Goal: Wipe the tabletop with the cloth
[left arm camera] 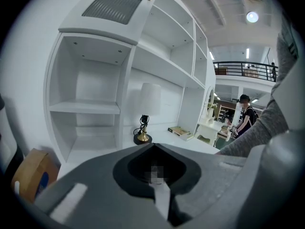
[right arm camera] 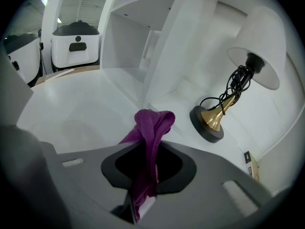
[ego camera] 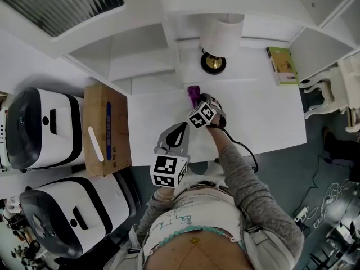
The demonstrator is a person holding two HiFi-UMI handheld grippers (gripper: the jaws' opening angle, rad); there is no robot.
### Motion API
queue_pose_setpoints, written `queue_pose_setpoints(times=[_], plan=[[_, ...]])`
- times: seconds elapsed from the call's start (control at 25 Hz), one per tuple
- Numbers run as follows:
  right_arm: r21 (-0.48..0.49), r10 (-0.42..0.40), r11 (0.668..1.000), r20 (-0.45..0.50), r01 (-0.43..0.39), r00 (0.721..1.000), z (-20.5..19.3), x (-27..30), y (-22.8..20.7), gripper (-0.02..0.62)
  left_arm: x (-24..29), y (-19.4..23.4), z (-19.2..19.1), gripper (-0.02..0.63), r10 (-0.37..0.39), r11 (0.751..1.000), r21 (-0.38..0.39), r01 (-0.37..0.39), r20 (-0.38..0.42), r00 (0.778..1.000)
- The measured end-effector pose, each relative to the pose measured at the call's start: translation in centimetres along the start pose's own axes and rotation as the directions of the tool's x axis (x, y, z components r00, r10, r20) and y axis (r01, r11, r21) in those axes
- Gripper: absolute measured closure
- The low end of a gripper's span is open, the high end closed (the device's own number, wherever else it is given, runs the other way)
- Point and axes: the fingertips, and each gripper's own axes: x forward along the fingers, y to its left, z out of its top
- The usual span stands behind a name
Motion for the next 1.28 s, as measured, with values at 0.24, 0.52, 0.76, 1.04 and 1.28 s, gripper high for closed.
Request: queue_pose_setpoints(times=[0.24, 0.52, 0.76, 1.04, 1.28], plan=[[-0.004, -0.017, 1.0, -0.005, 0.017, 1.0, -0.9, -0.2, -1.2, 0.525, 0.9, -1.0, 0.0, 0.604, -0.008, 1.0, -0.002, 0.008, -0.004, 1.0], [-0.001, -0.017, 1.0, -0.013, 0.017, 1.0, -2.1, -0.4, -2.3, 0.525, 2.1, -2.2, 0.2, 0.604, -0.021, 1.0, 0.005, 0.021, -0.005, 1.0], [0.016, -0.018, 1.0, -0.015, 0.018, 1.0, -3.0, -0.6, -3.3, 0.525, 3.0, -3.3, 0.5, 0.604, -0.038, 0.999, 0.014, 0.038, -0.006, 0.999], [0.009, -0.043, 0.999, -0.023, 0.043, 0.999, -4.1, -0.8, -4.8, 0.525, 4.0, -4.5, 0.6, 0.604, -0.051, 0.999, 0.018, 0.051, -0.014, 0.999], [0.022, -0.03, 0.999, -0.021, 0.03, 0.999, -5.0, -0.9, -5.6, 0.525, 4.9, -5.4, 0.9, 0.604, -0.051, 0.999, 0.017, 0.051, -0.011, 0.999]])
